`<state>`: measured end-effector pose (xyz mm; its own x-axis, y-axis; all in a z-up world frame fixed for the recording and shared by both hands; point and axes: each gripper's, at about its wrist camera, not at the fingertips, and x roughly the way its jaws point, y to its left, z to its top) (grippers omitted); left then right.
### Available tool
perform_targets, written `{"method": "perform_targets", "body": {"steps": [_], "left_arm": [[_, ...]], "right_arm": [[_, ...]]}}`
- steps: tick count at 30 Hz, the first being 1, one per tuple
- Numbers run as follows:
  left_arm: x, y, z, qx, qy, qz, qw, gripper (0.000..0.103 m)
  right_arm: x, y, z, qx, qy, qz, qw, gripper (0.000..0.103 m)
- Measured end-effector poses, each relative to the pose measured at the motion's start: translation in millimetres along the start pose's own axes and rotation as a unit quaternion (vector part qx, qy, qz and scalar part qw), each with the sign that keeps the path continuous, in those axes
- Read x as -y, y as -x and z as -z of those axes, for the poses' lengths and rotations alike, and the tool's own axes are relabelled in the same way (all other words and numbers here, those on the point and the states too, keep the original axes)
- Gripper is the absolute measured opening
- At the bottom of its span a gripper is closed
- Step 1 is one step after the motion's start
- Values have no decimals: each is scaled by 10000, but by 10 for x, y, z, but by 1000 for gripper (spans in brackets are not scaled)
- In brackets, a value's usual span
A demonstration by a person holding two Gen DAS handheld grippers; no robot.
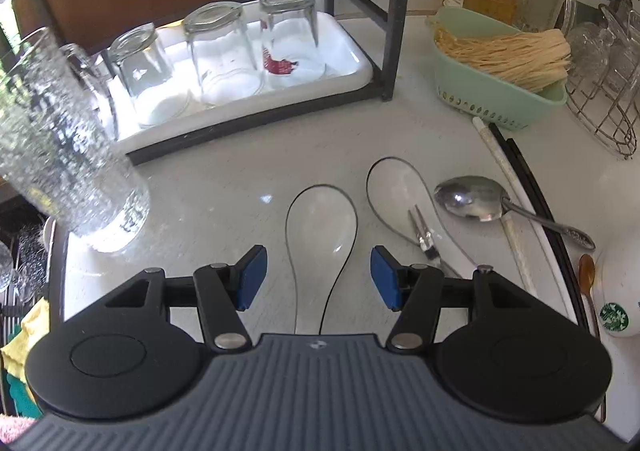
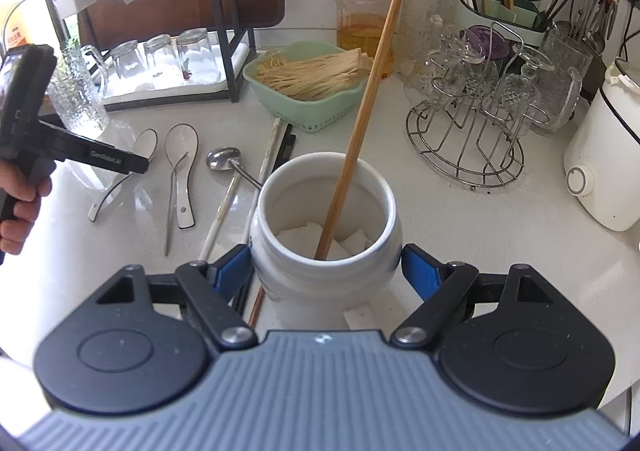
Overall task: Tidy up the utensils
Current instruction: 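Move the left gripper to the white ceramic spoon on the counter, then close the left gripper on the white ceramic spoon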
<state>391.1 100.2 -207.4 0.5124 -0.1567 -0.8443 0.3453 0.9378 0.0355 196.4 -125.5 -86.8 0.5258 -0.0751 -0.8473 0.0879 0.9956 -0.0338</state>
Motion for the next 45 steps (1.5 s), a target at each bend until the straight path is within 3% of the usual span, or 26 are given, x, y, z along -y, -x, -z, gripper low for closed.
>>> {"method": "perform_targets", "body": {"steps": [10, 15, 19, 25, 36, 45], "left_arm": [[-14, -137, -171, -48, -99, 37, 9999, 61], [-36, -172, -197, -97, 58, 236, 9997, 57], [-9, -200, -208, -97, -42, 102, 9999, 49], [-19, -178, -199, -150, 11, 123, 9998, 49], [42, 39, -4, -86, 451, 343, 9984, 48], [226, 468, 126, 272, 687, 524, 9959, 48]], "right_arm": [[-35, -19, -29, -21, -109, 90, 9999, 85], [-40, -45, -46, -16, -198, 104, 9997, 85], [-49, -62, -58, -10, -211, 117, 9997, 85], [-81, -96, -79, 40, -202, 155, 9997, 85], [-83, -95, -66, 112, -83, 132, 9998, 85], [-116, -58, 8, 183, 267, 140, 9994, 83]]}}
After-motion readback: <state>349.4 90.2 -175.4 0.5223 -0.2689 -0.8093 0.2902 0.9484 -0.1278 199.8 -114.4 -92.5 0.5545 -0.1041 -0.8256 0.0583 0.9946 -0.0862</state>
